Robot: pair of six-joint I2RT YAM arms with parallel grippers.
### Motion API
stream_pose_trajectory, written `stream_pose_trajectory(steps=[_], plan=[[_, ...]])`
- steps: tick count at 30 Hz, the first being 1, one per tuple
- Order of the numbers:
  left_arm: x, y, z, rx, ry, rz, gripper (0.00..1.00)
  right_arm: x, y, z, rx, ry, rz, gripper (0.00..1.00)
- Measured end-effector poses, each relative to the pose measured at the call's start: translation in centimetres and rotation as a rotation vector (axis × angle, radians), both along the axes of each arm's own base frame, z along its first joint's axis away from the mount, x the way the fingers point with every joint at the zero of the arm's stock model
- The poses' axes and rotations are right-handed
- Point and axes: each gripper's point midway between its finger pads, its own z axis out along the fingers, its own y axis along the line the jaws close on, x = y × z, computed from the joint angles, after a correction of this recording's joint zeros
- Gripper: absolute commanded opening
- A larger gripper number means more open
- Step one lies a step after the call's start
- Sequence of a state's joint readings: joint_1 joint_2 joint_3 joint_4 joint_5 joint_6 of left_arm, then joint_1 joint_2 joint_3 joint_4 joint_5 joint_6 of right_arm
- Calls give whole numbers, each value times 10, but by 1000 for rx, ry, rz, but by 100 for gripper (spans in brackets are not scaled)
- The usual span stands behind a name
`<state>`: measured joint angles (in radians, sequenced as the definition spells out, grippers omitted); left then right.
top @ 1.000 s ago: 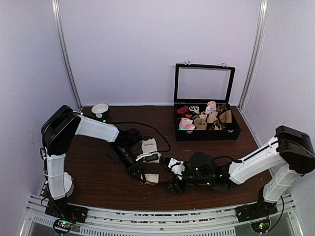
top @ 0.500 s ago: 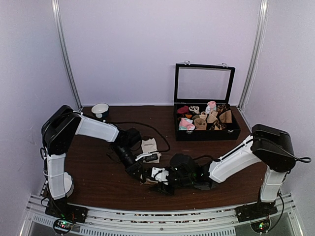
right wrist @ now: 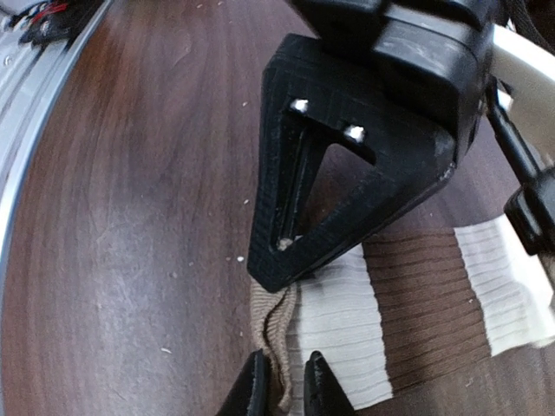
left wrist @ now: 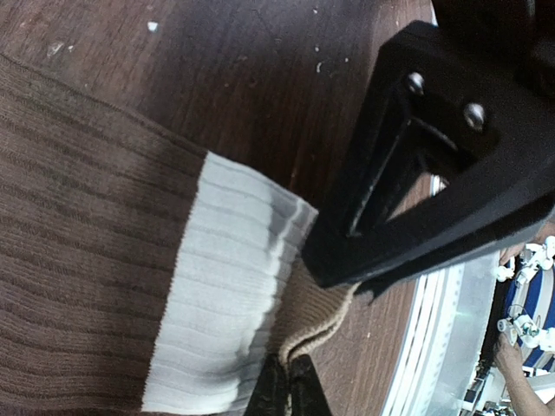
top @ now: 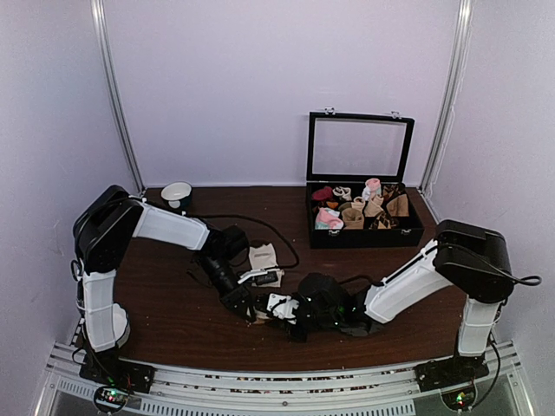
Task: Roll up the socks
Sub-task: Roll the sock at the center of the board.
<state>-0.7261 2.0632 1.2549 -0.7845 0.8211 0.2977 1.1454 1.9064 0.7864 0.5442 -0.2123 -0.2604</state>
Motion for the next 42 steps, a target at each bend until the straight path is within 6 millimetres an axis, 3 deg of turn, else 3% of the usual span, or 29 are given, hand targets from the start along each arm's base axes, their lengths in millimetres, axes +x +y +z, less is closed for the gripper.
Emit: stream_pose_trajectory(steps=[6, 11, 16, 21, 25, 30, 36, 42], plan=[[0, 1, -1, 5, -3, 0, 0, 1, 1, -2, 3, 35, 15, 0], [2, 2, -2, 10, -19, -8, 34, 3, 3, -3, 18, 123, 18, 0], [17, 9, 12, 13, -162, -1, 48, 23, 14, 0, 25, 317, -35, 0], [45, 24, 47, -30, -400, 31, 49, 30, 12, -3, 19, 516, -105, 0], [44, 27, 63, -78, -519, 6, 49, 30, 6, -9, 19, 652, -174, 0], [24, 30, 47, -78, -534, -57, 48, 31, 2, -10, 33, 775, -253, 0], [-8, 13, 34, -85, -604, -199, 46, 30, -4, -12, 26, 905, -329, 0], [-5, -4, 28, -70, -788, -283, 46, 29, -7, -10, -11, 987, -370, 0]])
